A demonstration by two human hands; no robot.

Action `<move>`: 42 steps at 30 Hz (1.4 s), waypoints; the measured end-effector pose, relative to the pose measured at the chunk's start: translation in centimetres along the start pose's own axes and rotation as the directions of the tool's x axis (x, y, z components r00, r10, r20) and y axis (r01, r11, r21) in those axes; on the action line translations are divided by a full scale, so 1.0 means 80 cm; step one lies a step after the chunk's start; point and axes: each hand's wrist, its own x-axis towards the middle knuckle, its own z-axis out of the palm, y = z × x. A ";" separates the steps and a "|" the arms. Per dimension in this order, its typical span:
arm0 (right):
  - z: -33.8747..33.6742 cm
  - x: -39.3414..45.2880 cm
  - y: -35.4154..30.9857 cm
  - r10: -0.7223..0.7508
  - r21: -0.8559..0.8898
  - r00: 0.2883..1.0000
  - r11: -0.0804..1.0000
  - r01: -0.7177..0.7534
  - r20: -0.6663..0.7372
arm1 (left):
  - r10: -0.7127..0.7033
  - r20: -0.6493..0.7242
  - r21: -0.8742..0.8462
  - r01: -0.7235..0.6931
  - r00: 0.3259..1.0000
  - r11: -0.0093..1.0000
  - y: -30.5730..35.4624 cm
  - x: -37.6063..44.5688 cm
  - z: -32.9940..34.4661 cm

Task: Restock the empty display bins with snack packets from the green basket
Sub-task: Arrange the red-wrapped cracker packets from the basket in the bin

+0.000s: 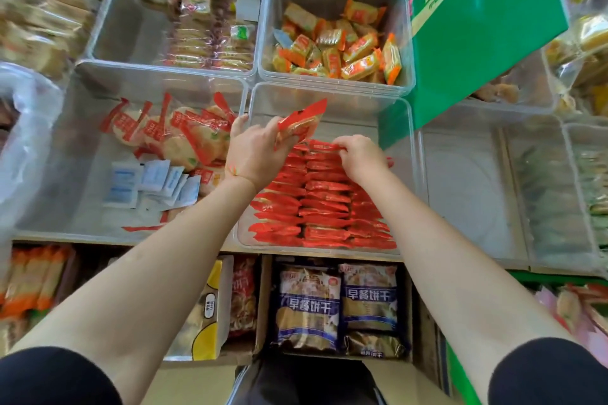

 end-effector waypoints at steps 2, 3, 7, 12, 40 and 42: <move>0.000 0.005 0.002 -0.003 -0.052 1.000 0.999 0.003 0.005 | -0.002 0.006 0.004 0.002 1.000 1.000 -0.002 0.001 0.002; -0.001 0.006 0.002 -0.021 -0.089 1.000 0.996 0.022 0.005 | -0.003 0.009 0.000 0.003 1.000 1.000 -0.002 0.001 0.003; -0.007 0.013 -0.009 -0.113 -0.288 0.994 0.951 0.111 0.011 | -0.003 0.016 -0.005 0.003 1.000 1.000 -0.002 0.001 0.003; -0.014 0.015 -0.020 -0.104 -0.377 0.990 0.917 0.133 0.096 | -0.014 0.026 0.004 0.013 1.000 1.000 -0.001 0.000 0.002; 0.006 0.032 -0.003 0.077 0.210 0.996 0.976 -0.065 -0.048 | 0.009 0.079 -0.007 -0.009 0.997 1.000 0.002 -0.003 -0.003; 0.013 0.032 -0.009 0.082 0.207 0.995 0.976 -0.071 -0.047 | 0.006 0.072 -0.013 -0.006 0.997 1.000 0.001 -0.003 -0.003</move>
